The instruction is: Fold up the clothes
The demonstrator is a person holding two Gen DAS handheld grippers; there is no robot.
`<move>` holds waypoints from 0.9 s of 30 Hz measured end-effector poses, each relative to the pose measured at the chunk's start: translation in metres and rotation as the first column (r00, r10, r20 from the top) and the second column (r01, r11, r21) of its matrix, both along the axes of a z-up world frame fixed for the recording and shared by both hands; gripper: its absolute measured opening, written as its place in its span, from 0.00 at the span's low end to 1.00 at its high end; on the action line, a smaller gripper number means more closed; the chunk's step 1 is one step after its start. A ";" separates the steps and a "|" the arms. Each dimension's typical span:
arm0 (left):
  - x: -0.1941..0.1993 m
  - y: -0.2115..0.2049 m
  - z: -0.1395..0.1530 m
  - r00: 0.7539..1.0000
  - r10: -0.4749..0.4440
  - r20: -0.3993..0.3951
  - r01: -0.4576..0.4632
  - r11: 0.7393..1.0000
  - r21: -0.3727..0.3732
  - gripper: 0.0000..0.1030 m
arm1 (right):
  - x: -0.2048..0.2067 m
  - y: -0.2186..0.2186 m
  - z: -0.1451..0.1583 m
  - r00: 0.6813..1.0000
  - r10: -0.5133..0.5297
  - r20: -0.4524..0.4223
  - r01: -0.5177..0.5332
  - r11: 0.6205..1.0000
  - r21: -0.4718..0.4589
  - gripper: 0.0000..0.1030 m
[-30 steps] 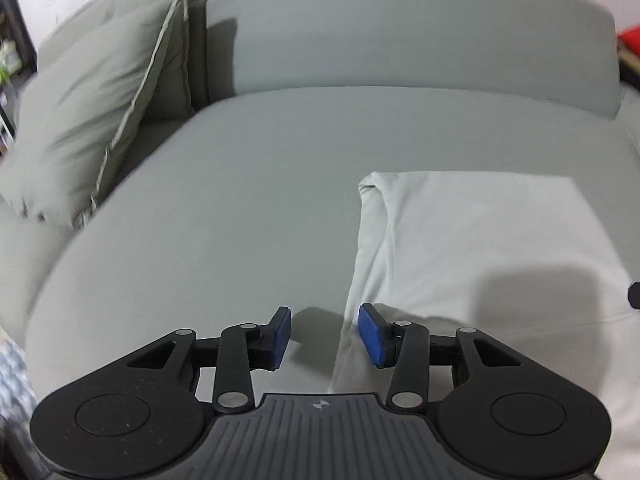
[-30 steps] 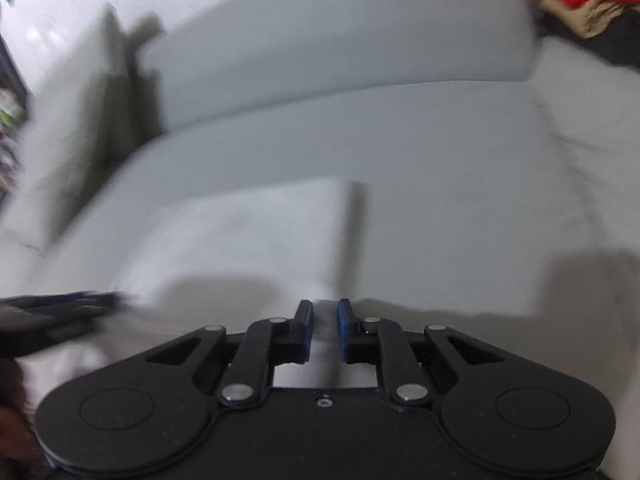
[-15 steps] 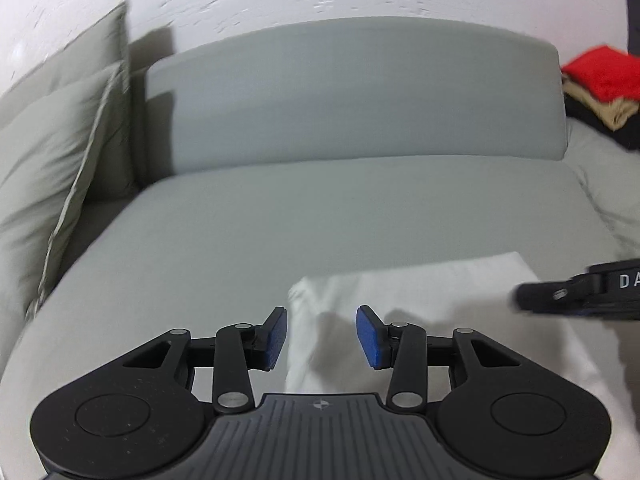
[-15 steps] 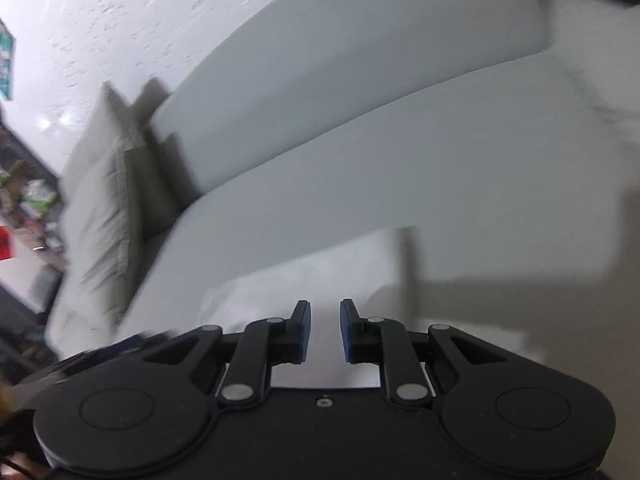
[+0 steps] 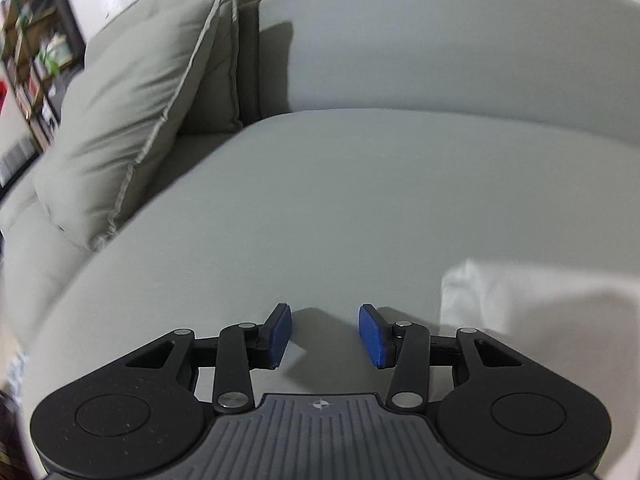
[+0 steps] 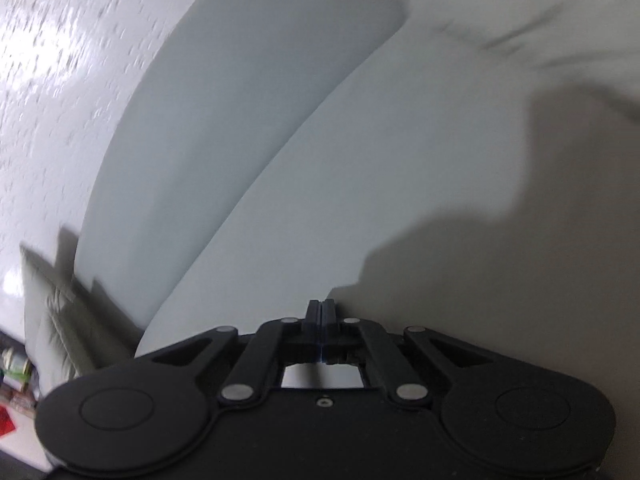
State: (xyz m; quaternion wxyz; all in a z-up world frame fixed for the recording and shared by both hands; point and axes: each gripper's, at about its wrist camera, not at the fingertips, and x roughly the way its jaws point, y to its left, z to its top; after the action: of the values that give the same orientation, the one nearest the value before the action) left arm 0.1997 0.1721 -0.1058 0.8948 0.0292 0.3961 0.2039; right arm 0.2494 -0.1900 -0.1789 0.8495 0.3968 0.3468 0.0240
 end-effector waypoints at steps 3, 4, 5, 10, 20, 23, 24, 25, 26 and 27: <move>-0.039 0.009 0.017 1.000 -0.028 0.000 0.028 0.998 -0.064 0.43 | -0.025 -0.021 0.017 1.000 0.006 -0.009 -0.006 0.998 -0.056 0.17; -0.055 0.012 0.024 0.999 -0.040 0.011 0.041 0.995 -0.091 0.43 | -0.037 -0.028 0.024 1.000 -0.003 -0.018 0.002 0.998 -0.070 0.19; -0.072 0.012 0.031 0.997 -0.063 0.032 0.067 0.991 -0.118 0.43 | -0.048 -0.034 0.032 1.000 -0.001 -0.021 -0.001 0.998 -0.065 0.19; -0.134 -0.019 0.054 0.956 -0.257 0.141 0.281 0.941 -0.190 0.43 | -0.103 -0.011 0.071 0.965 0.260 0.025 -0.256 0.960 -0.114 0.19; -0.165 -0.081 0.027 0.928 -0.359 -0.096 0.364 0.930 0.041 0.43 | -0.188 0.062 0.076 0.805 0.582 -0.116 -0.571 0.705 -0.422 0.19; -0.185 -0.069 0.030 0.899 -0.423 -0.112 0.425 0.905 -0.004 0.40 | -0.219 0.056 0.083 0.752 0.637 -0.169 -0.623 0.602 -0.499 0.20; -0.192 -0.063 0.033 0.894 -0.437 -0.096 0.436 0.900 -0.033 0.40 | -0.223 0.055 0.087 0.746 0.642 -0.175 -0.629 0.595 -0.499 0.20; -0.199 -0.057 0.037 0.902 -0.429 -0.059 0.426 0.903 -0.056 0.40 | -0.226 0.055 0.092 0.743 0.646 -0.177 -0.633 0.592 -0.499 0.20; -0.204 -0.050 0.042 0.912 -0.410 -0.017 0.407 0.910 -0.074 0.40 | -0.231 0.050 0.096 0.747 0.647 -0.157 -0.624 0.599 -0.501 0.20; -0.209 -0.043 0.048 0.921 -0.389 0.025 0.390 0.916 -0.093 0.40 | -0.232 0.043 0.101 0.756 0.643 -0.124 -0.609 0.621 -0.493 0.24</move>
State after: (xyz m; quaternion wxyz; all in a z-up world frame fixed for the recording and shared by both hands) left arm -0.0098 0.1292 -0.0583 0.9190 0.0637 0.3891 0.0027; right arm 0.0169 -0.1469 -0.0781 0.8710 0.0134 0.4289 0.2392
